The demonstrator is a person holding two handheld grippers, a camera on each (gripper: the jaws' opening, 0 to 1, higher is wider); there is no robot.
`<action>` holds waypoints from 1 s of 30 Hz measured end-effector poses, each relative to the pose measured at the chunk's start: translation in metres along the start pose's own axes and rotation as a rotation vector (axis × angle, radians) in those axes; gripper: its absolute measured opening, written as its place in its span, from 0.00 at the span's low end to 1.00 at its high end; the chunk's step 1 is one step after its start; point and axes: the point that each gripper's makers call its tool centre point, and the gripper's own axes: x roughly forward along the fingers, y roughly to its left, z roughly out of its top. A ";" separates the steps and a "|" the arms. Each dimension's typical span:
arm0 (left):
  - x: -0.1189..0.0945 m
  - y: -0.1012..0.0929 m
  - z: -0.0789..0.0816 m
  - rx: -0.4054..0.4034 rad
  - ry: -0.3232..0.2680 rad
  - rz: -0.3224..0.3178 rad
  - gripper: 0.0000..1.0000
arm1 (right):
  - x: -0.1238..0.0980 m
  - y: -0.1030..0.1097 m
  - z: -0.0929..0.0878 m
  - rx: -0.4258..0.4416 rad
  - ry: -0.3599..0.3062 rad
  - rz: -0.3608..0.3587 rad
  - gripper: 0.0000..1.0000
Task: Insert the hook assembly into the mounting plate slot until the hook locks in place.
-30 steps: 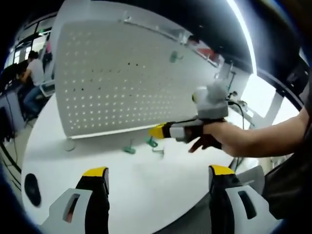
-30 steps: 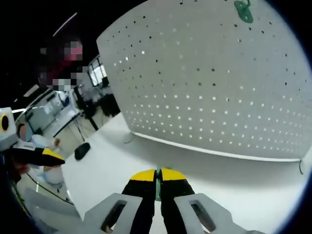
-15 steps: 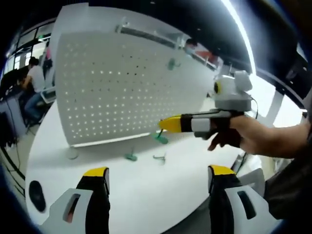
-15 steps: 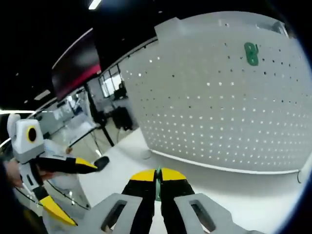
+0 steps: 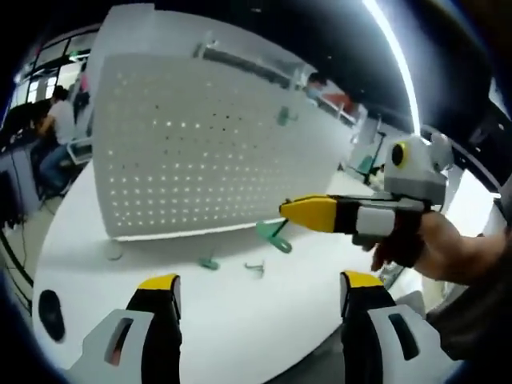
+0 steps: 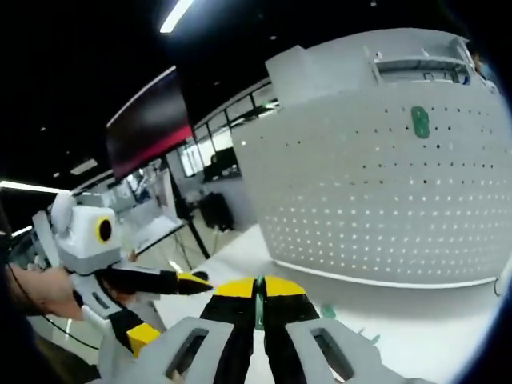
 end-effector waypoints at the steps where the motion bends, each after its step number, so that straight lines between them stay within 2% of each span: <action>1: 0.000 0.000 0.001 -0.006 -0.004 -0.002 0.82 | -0.001 0.003 0.000 0.004 -0.002 0.005 0.00; 9: -0.004 0.004 0.005 -0.031 -0.026 0.010 0.77 | -0.011 0.035 0.004 -0.033 -0.057 0.066 0.00; 14: -0.004 0.006 0.008 -0.082 -0.048 0.005 0.75 | -0.012 0.043 0.007 -0.042 -0.085 0.083 0.00; 19: -0.004 0.004 0.008 -0.078 -0.046 0.003 0.72 | -0.016 0.048 0.011 -0.054 -0.113 0.097 0.00; 23: -0.004 0.000 0.011 -0.094 -0.062 -0.024 0.61 | -0.018 0.052 0.014 -0.063 -0.135 0.106 0.00; 27: -0.005 -0.010 0.017 -0.134 -0.104 -0.092 0.47 | -0.019 0.056 0.013 -0.074 -0.149 0.113 0.00; 30: -0.005 -0.015 0.018 -0.147 -0.112 -0.121 0.38 | -0.020 0.057 0.014 -0.077 -0.156 0.117 0.00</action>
